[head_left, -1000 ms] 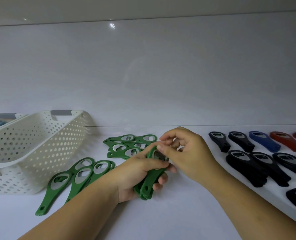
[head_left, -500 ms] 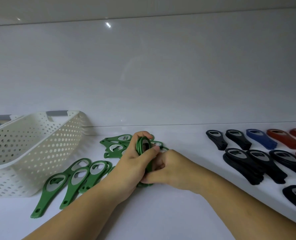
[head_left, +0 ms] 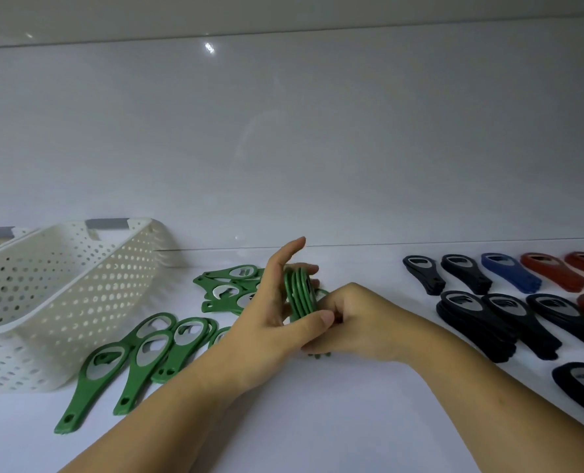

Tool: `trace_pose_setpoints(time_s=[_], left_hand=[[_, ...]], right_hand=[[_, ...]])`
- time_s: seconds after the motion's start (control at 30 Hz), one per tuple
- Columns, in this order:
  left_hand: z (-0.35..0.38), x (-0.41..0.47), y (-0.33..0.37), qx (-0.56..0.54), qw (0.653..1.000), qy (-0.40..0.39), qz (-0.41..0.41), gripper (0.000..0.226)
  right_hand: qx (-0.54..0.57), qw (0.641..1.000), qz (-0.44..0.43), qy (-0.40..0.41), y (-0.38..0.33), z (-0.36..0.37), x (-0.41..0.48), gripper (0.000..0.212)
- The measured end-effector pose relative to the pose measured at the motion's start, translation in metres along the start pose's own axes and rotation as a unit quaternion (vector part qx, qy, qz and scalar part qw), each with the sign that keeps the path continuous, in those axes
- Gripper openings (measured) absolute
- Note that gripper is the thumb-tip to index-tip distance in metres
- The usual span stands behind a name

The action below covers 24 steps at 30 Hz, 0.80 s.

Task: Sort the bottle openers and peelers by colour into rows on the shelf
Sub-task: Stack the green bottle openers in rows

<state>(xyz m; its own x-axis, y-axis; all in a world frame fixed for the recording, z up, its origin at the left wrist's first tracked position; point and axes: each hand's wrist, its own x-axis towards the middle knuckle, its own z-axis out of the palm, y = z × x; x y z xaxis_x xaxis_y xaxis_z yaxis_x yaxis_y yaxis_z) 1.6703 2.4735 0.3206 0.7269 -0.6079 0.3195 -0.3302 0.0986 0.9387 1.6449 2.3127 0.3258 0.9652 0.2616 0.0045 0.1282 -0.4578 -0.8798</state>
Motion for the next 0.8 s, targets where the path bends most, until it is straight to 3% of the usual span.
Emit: trace_pose_setpoints(time_s=[0.17,0.37,0.5,0.67,0.8], left_hand=[[-0.006,0.0,-0.001,0.039,0.999,-0.019,0.003,0.078],[-0.003,-0.001,-0.001,0.108,0.994,0.008,0.018,0.081],[0.0,-0.002,-0.002,0.144,0.987,0.026,0.064,0.071],[0.0,0.0,-0.003,0.137,0.988,0.0,0.067,0.071],[-0.003,0.0,-0.007,0.108,0.993,-0.003,0.039,0.074]], right_hand=[[-0.102,0.994,0.045,0.003,0.002,-0.005,-0.006,0.023],[-0.104,0.994,0.028,-0.017,-0.002,-0.001,-0.011,0.026],[-0.084,0.996,0.005,-0.018,-0.002,-0.001,-0.01,0.024],[-0.133,0.991,0.007,0.008,0.001,-0.004,-0.01,0.043],[-0.113,0.994,-0.004,0.005,-0.004,0.003,-0.011,0.03]])
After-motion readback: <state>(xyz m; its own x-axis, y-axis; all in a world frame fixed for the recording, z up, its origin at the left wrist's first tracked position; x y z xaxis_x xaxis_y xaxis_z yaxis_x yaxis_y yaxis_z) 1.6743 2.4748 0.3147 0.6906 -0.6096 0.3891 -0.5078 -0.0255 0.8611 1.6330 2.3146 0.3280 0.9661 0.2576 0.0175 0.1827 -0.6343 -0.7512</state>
